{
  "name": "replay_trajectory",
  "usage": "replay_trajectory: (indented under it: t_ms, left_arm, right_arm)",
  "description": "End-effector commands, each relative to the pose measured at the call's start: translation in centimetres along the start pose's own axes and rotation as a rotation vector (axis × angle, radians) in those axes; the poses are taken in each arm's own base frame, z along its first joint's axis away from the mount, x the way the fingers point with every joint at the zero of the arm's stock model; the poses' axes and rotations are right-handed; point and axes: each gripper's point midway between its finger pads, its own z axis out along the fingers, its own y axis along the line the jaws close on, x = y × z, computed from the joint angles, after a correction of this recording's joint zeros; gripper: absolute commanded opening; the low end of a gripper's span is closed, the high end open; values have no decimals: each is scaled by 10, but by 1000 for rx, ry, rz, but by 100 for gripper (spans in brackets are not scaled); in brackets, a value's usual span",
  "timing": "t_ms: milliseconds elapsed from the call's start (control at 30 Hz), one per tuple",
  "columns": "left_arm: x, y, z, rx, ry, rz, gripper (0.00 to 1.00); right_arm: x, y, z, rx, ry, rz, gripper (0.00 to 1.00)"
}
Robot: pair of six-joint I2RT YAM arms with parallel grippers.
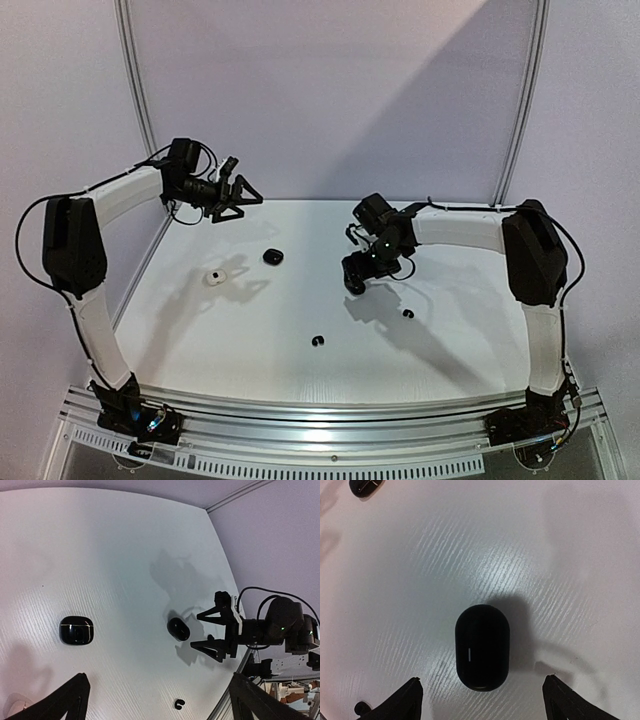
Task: Insert the wireless bluetooth earbuds into the charging case
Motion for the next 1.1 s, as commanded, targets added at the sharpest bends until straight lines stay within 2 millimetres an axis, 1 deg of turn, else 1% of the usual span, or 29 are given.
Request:
replay_trajectory:
  t_ms: [0, 133, 200, 267, 333, 367, 400, 467, 533, 600, 667, 700, 733, 833, 867, 900, 933, 967, 1000, 1033, 1067]
  left_arm:
    - [6, 7, -9, -54, -8, 47, 99]
    - [10, 3, -18, -74, -12, 77, 99]
    - [14, 1, -22, -84, -8, 92, 99]
    - [21, -1, -25, -83, 0, 93, 99]
    - [25, -5, -28, -70, 4, 94, 99]
    - [26, -7, -30, -62, 4, 97, 99]
    - [27, -10, -31, -55, 4, 102, 99]
    - [27, -16, -36, -42, 3, 124, 99]
    - [26, -24, -42, -30, 2, 157, 99]
    - [24, -33, -50, -15, -1, 220, 99]
    - [23, -45, -59, 2, -6, 346, 98]
    - [24, -53, -65, 16, -11, 429, 98]
    - [27, -61, -71, 29, -18, 525, 97]
    - [38, -81, -88, 52, -67, 845, 96]
    - [40, -88, -94, 48, -110, 966, 96]
    - [43, -94, -100, 42, -159, 1072, 96]
    - [45, -103, -106, 43, -221, 1174, 97]
    - [51, -112, -111, 56, -281, 1262, 99]
    - [59, -117, -113, 79, -326, 1293, 99]
    - [62, -129, -118, 109, -366, 1319, 99]
    - [64, -140, -120, 151, -380, 1279, 99]
  right_arm:
    - [8, 2, 24, -30, 49, -40, 83]
    - [9, 0, 34, -16, 59, -60, 79]
    - [6, -1, 37, -9, 59, -62, 78]
    - [6, -1, 41, -9, 62, -62, 74]
    - [6, -1, 44, -5, 67, -62, 66]
    - [7, -2, 46, -1, 73, -63, 60]
    - [9, -3, 48, 5, 80, -61, 51]
    - [12, -4, 49, 7, 90, -60, 39]
    - [11, -3, 45, 0, 83, -75, 32]
    - [5, 2, 38, -20, 63, -102, 25]
    - [-8, 17, 22, -95, 22, -143, 22]
    - [-17, 26, 9, -137, -8, -169, 22]
    - [-30, 36, -11, -184, -53, -189, 21]
    - [-57, 61, -59, -292, -175, -245, 20]
    - [-68, 70, -84, -313, -239, -265, 19]
    - [-74, 76, -98, -313, -289, -291, 19]
    - [-78, 84, -116, -309, -351, -331, 19]
    - [-83, 94, -141, -298, -431, -386, 18]
    - [-81, 102, -150, -251, -490, -471, 17]
    - [-83, 112, -168, -211, -569, -533, 16]
    - [-82, 122, -180, -152, -641, -613, 16]
